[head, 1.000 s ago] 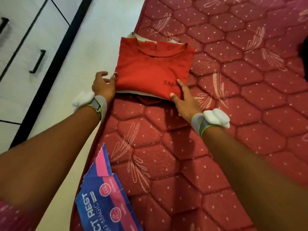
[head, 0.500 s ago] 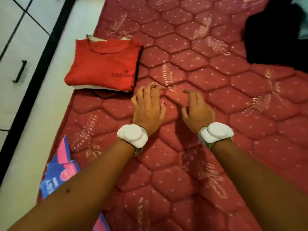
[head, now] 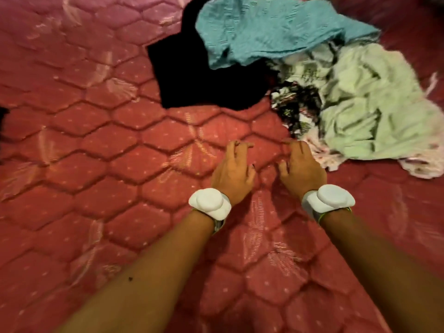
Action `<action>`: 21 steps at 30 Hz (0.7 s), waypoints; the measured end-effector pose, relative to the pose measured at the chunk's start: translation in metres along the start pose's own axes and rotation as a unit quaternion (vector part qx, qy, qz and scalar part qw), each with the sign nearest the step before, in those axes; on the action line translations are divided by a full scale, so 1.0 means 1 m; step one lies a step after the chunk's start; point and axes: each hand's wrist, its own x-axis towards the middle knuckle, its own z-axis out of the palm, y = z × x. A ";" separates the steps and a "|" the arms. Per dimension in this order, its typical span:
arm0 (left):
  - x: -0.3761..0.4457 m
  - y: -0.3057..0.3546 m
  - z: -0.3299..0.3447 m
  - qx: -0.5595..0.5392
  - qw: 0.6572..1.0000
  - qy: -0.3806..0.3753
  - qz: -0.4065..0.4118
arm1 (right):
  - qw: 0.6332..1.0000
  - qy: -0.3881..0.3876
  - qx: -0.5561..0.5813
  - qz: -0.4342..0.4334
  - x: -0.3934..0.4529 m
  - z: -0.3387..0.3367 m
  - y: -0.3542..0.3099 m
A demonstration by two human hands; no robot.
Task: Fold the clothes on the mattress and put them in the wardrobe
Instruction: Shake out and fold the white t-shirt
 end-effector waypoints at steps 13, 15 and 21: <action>0.111 0.114 0.110 -0.194 0.971 -0.066 -0.126 | 0.974 0.008 0.070 0.214 0.078 -0.032 0.158; 0.115 0.126 0.112 -0.215 0.962 -0.051 -0.158 | 0.972 -0.013 0.117 0.202 0.074 -0.028 0.159; 0.119 0.141 0.106 -0.300 0.918 -0.173 -0.191 | 0.910 0.034 0.309 0.275 0.067 -0.017 0.143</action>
